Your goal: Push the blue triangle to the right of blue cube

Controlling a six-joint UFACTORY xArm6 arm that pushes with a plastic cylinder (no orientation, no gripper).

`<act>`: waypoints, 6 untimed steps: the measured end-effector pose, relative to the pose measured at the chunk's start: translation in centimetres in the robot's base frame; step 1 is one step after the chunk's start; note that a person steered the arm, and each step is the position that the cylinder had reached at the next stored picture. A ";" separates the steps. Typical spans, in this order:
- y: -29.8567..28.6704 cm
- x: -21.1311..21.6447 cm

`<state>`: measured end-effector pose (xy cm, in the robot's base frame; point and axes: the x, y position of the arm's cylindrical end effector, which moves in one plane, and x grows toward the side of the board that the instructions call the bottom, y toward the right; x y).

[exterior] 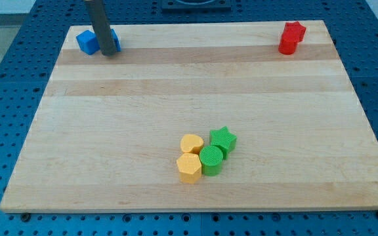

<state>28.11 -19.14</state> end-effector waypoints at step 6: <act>7.1 32.7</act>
